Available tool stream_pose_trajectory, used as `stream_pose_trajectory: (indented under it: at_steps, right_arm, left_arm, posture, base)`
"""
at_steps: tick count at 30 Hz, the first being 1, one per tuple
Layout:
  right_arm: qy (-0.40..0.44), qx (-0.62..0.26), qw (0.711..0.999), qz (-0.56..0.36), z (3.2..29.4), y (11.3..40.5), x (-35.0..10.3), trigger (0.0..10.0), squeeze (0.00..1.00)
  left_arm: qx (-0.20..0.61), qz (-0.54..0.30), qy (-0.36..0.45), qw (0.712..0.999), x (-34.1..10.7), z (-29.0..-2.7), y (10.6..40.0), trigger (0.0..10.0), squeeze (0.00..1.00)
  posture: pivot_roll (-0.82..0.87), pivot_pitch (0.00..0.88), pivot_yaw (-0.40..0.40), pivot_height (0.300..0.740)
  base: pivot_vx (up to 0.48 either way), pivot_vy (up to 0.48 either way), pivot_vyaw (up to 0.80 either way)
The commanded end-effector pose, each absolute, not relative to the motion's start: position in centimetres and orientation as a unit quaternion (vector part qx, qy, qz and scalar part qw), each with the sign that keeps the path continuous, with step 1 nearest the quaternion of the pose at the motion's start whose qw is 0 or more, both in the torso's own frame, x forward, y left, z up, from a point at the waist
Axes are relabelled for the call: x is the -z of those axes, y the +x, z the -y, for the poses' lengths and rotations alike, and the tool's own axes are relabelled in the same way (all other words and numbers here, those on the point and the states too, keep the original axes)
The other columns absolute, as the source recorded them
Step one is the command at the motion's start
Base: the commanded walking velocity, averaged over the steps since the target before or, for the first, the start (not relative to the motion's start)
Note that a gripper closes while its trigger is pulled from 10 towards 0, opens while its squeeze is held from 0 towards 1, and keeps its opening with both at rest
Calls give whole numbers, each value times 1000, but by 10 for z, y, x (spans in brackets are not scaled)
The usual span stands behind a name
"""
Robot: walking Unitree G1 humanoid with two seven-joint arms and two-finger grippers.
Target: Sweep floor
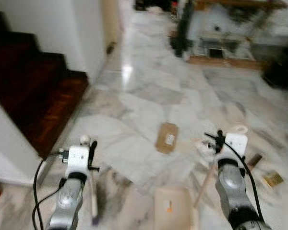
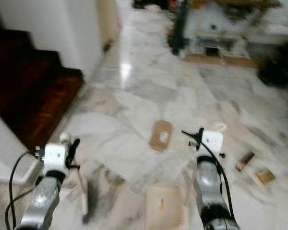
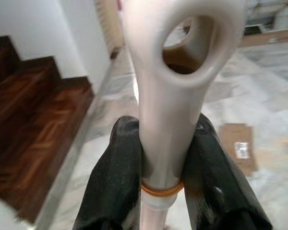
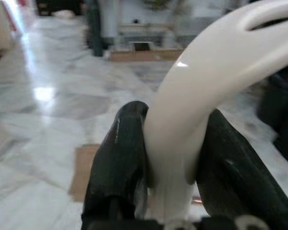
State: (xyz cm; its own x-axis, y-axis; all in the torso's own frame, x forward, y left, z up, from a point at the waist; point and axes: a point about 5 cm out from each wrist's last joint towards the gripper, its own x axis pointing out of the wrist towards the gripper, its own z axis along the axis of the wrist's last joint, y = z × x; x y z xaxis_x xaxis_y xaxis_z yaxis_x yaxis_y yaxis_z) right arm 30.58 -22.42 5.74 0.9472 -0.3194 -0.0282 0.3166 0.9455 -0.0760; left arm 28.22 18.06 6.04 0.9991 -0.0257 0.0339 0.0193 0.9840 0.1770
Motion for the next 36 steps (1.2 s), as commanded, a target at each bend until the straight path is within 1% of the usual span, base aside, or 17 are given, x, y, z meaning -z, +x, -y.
stream_pose_trajectory:
  at_steps: [1,6,8,15,24,36]
  right_arm:
    - [-39,144,989,11,217,314,-71,10000,0]
    - [-37,133,990,7,211,312,-67,10000,0]
    - [-37,129,991,3,210,311,-65,10000,0]
    - [-35,122,992,9,208,311,-67,10000,0]
    - [-36,117,992,3,203,310,-65,10000,0]
    - [-31,121,992,3,201,311,-66,10000,0]
  left_arm:
    - [10,38,86,995,-70,-184,283,10000,0]
    - [17,39,83,996,-71,-183,282,10000,0]
    - [14,39,64,997,-70,-182,280,10000,0]
    - [18,44,63,997,-72,-178,279,10000,0]
    - [5,35,69,997,-70,-183,276,10000,0]
    - [4,35,68,997,-70,-182,277,10000,0]
  posture:
    - [88,0,6,740]
    - [91,0,1,740]
    - [91,0,-2,740]
    - [91,0,-8,740]
    - [94,2,-13,740]
    - [93,0,-17,740]
  base:
    - [0,0,0]
    - [0,0,0]
    - [0,0,0]
    - [0,0,0]
    - [0,0,0]
    - [278,0,0]
